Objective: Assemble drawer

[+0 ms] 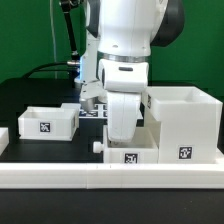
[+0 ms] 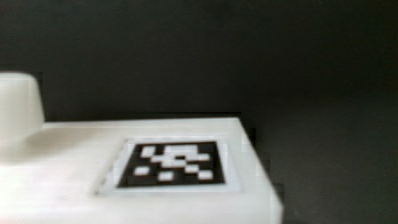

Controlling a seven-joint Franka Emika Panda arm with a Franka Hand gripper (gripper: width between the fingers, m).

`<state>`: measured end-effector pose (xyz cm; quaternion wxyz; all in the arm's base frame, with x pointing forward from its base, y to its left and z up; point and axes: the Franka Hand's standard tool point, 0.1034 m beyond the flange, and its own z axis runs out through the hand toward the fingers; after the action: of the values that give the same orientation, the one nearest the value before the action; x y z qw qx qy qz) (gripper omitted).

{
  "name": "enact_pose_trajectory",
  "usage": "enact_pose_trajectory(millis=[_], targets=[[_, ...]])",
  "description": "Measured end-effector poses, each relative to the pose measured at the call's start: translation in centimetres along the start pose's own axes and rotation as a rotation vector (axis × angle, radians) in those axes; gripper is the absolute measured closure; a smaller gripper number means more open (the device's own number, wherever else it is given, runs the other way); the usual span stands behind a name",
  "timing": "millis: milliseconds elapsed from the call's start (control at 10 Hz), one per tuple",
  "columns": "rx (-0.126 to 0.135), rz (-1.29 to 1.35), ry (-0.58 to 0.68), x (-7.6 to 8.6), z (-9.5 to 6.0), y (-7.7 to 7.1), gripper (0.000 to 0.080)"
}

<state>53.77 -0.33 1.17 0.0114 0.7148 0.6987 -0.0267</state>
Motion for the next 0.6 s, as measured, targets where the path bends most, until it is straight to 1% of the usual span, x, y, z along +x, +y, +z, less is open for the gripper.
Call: enact_pose_trajectory(millis=[200, 300, 400, 500, 600], targets=[[-0.001, 0.0, 0.0, -0.04, 0.02, -0.02, 0.0758], [-0.006, 0.003, 0.003, -0.27, 0.05, -0.06, 0.0758], [-0.017, 0.011, 0.005, -0.65, 0.11, -0.08, 0.0758], [-0.041, 0.015, 0.01, -0.47, 0.17, 0.04, 0.0758], [-0.04, 0.016, 0.01, -0.49, 0.18, 0.02, 0.0758]])
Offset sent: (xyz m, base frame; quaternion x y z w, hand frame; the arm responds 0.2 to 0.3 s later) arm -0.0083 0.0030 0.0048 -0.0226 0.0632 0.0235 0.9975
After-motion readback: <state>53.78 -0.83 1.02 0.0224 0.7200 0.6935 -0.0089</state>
